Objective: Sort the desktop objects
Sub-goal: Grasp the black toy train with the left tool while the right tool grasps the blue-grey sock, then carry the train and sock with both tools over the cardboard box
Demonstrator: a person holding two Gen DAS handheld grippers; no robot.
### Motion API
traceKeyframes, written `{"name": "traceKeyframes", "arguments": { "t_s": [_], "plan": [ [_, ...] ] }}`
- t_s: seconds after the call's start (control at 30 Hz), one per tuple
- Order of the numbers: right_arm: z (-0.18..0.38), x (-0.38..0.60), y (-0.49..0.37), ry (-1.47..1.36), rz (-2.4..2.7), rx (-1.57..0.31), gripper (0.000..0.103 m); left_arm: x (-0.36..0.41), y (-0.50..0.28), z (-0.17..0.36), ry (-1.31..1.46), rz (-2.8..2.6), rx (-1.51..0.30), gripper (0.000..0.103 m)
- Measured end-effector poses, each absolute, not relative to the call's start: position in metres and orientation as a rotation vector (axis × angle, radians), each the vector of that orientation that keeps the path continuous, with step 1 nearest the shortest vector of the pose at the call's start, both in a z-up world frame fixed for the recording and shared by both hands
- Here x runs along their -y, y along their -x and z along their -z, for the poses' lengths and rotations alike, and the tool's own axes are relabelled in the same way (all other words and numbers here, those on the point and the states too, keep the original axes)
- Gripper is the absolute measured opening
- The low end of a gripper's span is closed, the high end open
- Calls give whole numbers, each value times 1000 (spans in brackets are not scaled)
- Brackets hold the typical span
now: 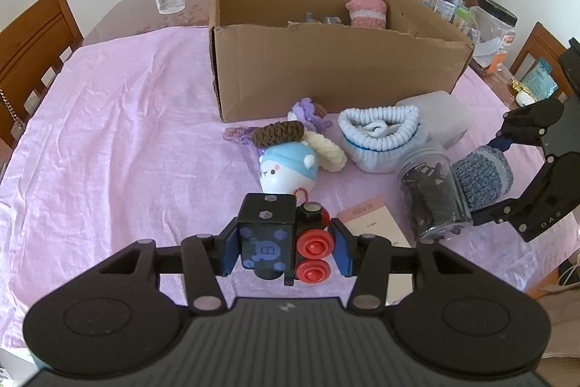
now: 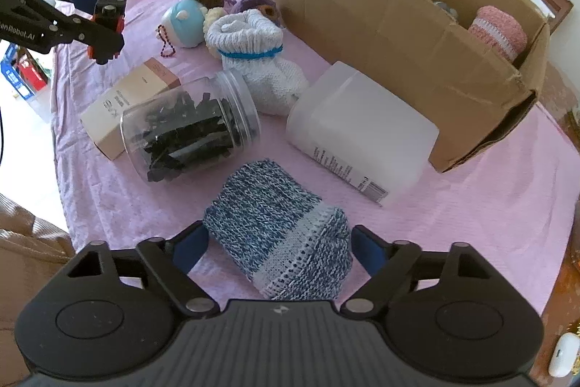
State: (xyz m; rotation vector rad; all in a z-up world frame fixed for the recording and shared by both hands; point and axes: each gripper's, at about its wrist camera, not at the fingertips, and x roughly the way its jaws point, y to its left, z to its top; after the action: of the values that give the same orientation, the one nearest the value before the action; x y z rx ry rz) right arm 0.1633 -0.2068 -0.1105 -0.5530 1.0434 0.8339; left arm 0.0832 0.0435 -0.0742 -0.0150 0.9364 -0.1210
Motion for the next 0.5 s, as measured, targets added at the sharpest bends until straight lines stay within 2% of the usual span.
{"name": "traceKeyframes", "arguments": {
  "t_s": [0.23, 0.5],
  "plan": [
    [107, 207, -168, 546, -837, -1063, 73, -39, -86, 68, 2, 148, -935, 49],
    [94, 210, -171, 522, -848, -1061, 72, -32, -90, 58, -21, 198, -941, 49]
  ]
}}
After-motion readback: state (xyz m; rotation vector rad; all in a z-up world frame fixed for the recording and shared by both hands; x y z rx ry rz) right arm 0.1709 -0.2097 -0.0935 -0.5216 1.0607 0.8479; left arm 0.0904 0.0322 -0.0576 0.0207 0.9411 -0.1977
